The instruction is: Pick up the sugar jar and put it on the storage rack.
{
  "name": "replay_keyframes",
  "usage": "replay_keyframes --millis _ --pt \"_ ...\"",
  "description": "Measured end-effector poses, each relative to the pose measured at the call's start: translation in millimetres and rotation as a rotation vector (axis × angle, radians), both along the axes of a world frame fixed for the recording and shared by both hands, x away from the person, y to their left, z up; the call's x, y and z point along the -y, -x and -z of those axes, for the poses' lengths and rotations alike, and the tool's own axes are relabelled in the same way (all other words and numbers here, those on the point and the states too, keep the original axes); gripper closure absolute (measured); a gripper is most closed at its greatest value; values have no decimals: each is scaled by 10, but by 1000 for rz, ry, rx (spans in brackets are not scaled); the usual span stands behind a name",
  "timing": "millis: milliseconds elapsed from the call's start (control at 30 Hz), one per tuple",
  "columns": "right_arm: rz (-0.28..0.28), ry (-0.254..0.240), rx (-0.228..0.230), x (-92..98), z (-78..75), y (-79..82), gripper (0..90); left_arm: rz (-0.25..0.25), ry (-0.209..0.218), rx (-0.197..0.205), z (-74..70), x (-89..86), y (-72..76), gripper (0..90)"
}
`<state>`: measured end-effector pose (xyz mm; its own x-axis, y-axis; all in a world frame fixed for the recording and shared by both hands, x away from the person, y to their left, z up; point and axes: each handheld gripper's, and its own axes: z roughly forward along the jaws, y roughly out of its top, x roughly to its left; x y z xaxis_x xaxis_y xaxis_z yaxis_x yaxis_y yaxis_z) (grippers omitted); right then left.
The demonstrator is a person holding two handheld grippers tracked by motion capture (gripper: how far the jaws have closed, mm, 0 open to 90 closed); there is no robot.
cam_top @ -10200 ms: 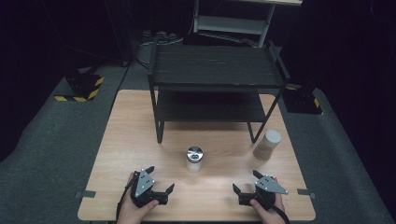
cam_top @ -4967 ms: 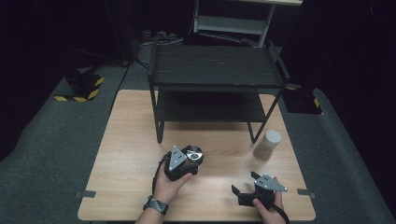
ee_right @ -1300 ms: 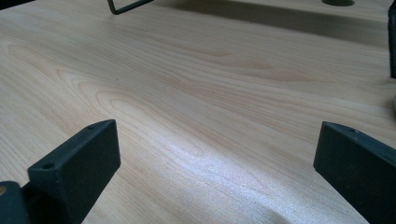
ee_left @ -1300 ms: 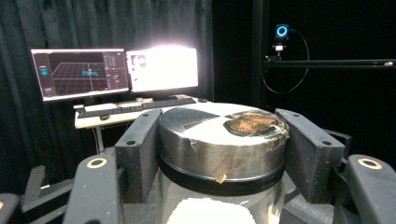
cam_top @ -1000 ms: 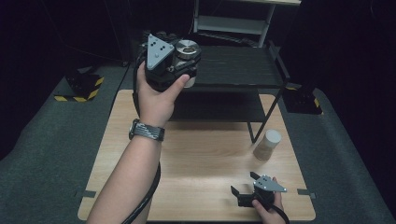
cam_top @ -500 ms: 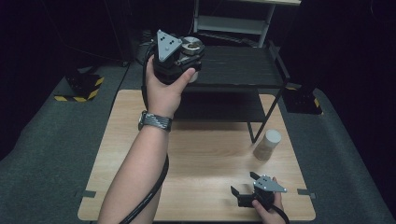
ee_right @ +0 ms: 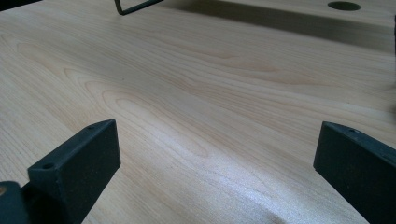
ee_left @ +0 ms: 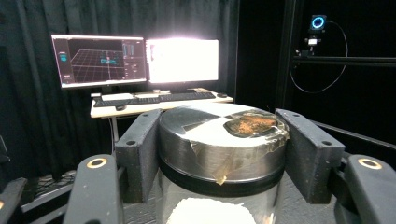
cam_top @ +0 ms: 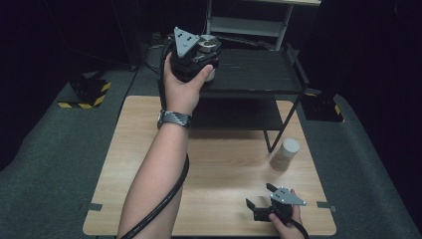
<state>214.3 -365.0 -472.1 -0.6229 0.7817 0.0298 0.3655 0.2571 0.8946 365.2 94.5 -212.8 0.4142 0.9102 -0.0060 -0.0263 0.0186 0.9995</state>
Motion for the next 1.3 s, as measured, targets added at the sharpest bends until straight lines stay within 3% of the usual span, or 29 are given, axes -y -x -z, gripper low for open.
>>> replay_keyframes --millis 433,767,1300 --pt "-11 6 8 -1 2 4 4 -18 28 -12 104 50 -64 352" --pt "-9 7 11 -3 4 23 4 -26 34 -39 52 68 -64 349" --pt "-7 3 -2 15 -4 27 4 -26 37 -48 38 68 -48 344"
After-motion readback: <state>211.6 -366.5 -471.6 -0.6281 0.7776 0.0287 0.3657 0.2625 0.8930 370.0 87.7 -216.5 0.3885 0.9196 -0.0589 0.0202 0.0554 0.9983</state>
